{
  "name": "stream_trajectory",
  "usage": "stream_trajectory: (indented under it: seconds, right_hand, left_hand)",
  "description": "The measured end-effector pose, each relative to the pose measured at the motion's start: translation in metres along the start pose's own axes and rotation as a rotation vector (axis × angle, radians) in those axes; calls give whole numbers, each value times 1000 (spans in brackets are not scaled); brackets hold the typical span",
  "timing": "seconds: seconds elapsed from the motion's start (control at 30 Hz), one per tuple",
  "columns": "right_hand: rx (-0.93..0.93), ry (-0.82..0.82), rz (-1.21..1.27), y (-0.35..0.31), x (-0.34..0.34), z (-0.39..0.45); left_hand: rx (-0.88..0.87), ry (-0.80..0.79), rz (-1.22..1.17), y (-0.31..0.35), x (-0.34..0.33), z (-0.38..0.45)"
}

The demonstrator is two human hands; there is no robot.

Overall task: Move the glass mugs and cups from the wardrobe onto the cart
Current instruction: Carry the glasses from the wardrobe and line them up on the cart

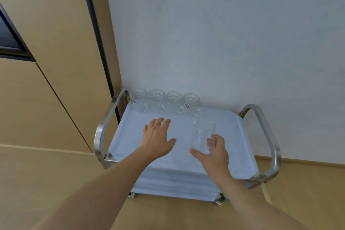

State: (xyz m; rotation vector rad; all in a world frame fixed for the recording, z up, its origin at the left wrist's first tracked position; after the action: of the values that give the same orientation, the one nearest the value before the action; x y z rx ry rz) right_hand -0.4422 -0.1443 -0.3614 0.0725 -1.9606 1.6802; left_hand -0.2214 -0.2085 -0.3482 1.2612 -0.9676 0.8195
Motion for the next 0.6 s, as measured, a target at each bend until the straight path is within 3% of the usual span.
stream_trajectory:
  seconds: [0.6]
  right_hand:
    - [-91,30,140,78,50,-148]
  left_hand:
    - [-46,-142,73,44,-47,-181]
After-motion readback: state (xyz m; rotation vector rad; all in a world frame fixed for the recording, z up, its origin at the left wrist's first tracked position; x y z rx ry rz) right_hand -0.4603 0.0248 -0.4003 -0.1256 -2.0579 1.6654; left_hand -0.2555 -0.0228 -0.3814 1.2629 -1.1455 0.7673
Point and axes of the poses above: each hand's wrist, its own z-axis towards the middle knuckle, its own x-axis out of the back of the hand, y = z × x, the point moved 9 cm from there along z, towards the middle knuckle, and after that the axes turned 4 degrees about y, right-handed, at the moved point
